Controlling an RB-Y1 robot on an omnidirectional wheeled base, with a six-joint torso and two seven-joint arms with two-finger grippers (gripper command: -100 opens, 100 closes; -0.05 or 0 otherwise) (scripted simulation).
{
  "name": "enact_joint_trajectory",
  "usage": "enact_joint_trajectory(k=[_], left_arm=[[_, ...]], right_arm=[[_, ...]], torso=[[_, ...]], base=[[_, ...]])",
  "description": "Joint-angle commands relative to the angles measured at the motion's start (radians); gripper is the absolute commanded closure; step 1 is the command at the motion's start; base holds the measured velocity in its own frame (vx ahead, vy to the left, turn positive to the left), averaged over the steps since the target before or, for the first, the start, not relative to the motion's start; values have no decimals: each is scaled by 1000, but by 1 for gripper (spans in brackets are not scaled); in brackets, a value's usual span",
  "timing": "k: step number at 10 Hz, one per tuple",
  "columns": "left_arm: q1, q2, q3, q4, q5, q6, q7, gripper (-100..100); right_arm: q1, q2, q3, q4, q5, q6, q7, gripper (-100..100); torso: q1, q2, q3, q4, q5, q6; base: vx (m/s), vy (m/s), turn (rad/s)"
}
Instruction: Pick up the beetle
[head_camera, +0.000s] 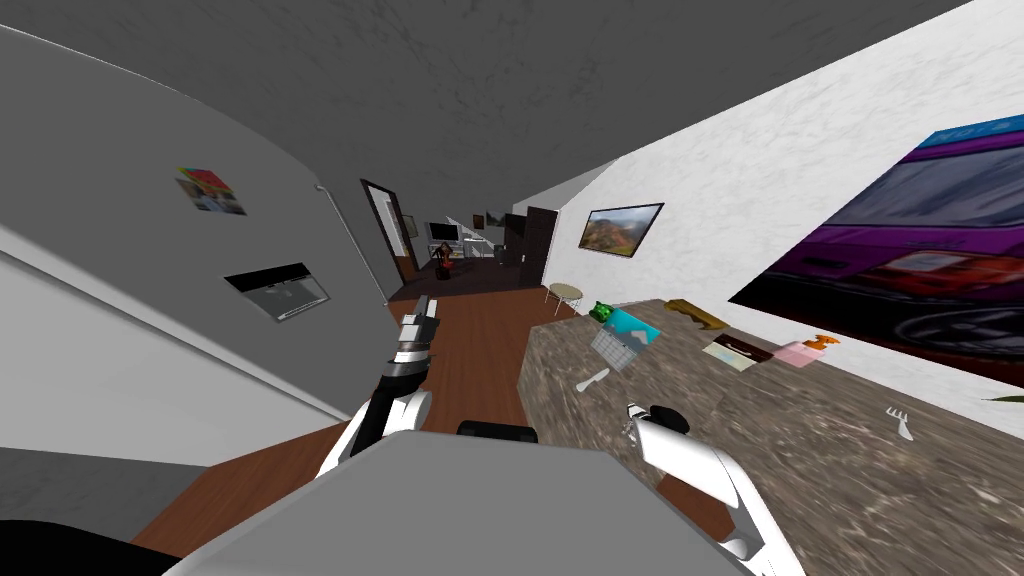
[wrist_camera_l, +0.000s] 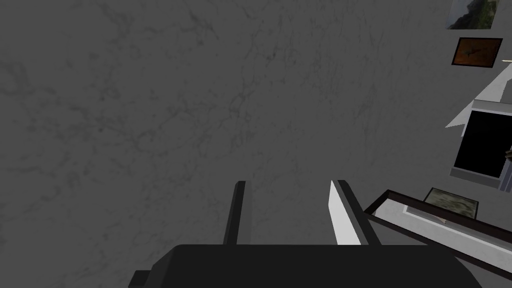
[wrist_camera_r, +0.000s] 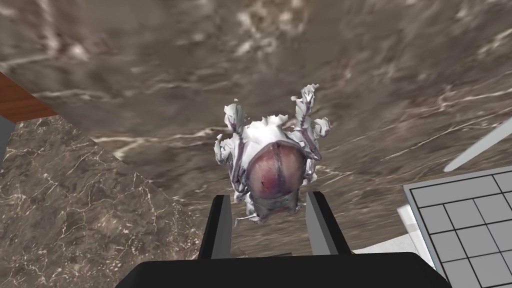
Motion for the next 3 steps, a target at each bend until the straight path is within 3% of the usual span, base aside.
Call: enact_joint_trajectory(k=[1, 2, 3], left_arm=[[0, 0, 0, 0, 0, 0, 0, 0], [0, 0, 0, 0, 0, 0, 0, 0], [0, 0, 0, 0, 0, 0, 0, 0]], right_arm=[[7, 3, -5, -36, -5, 30, 10, 100], [3, 1, -3, -19, -3, 16, 5, 100], [3, 1, -3, -21, -3, 19, 6, 0]], torso=[[0, 0, 0, 0, 0, 0], [0, 0, 0, 0, 0, 0], [0, 0, 0, 0, 0, 0]], base=[[6, 8, -26], [0, 0, 0], [0, 0, 0]])
